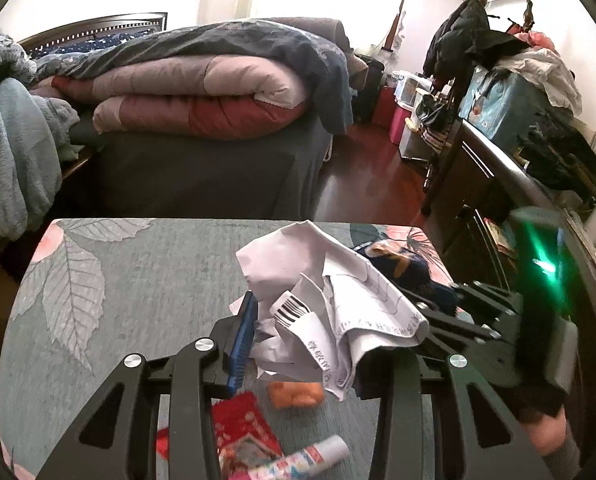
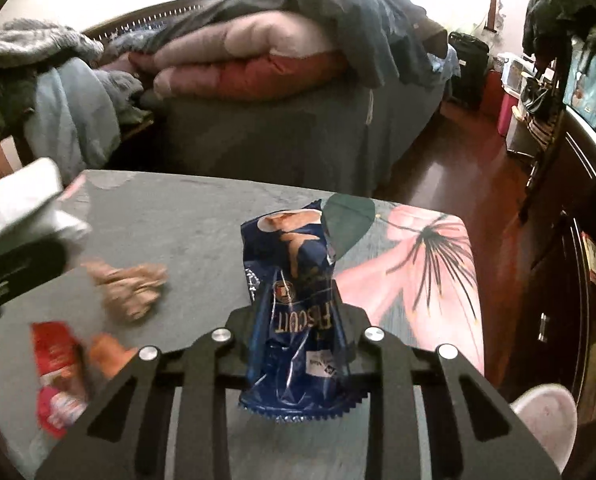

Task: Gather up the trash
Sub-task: 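Grasp the white crumpled paper with the left tool while the right tool grasps the blue snack bag, then carry the paper and blue bag over the wastebasket and open both tools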

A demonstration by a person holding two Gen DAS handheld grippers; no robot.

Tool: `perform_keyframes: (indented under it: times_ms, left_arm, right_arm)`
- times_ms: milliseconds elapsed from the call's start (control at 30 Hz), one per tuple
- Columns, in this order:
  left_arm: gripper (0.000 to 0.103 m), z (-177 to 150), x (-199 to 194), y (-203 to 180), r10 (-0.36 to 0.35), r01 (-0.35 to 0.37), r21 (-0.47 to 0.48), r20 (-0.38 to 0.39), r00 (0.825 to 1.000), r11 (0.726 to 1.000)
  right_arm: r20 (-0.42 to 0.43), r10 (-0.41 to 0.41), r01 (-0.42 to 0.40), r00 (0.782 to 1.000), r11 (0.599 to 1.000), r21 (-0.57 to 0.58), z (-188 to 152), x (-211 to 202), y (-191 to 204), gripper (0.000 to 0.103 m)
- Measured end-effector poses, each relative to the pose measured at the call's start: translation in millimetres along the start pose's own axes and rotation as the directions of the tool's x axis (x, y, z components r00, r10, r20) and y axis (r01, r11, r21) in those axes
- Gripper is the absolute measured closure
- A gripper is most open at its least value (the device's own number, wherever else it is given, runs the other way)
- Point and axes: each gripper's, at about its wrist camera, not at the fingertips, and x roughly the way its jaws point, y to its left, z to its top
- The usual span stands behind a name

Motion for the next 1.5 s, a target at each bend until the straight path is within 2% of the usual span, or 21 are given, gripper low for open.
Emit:
perform_keyframes:
  times_ms: [467,900,1133,1500]
  left_arm:
    - [0.063,-31.5,-57.9,-10.7,0.007,-0.007,-0.001,0.030,1.000,1.000]
    - [0.063,-54.6,-103.0,-42.1,-0.018,0.014,0.057,0.076,0.997,0.998]
    - [0.063,-57.3,-102.0,-77.9,-0.067,0.058,0.118,0.070,0.995,0.991]
    - [0.063,-61.3,-79.3,-159.5,-0.159,0.148,0.225,0.030,0.987,0.963]
  right_arm:
    - [0.060,-0.035,0.028,0.998,0.994,0.107,-87.9,-120.3,9.7,0.073]
    - [0.130,-0.048,0.028,0.990,0.989,0.147,-132.0,-186.3,13.9,0.069]
    - [0.168,-0.088,0.054,0.982,0.978,0.200,-149.1,-208.7,-11.4,0.069]
    - [0.173,-0.208,0.141,0.963,0.932,0.333,-185.6,-232.6,-83.0,0.069]
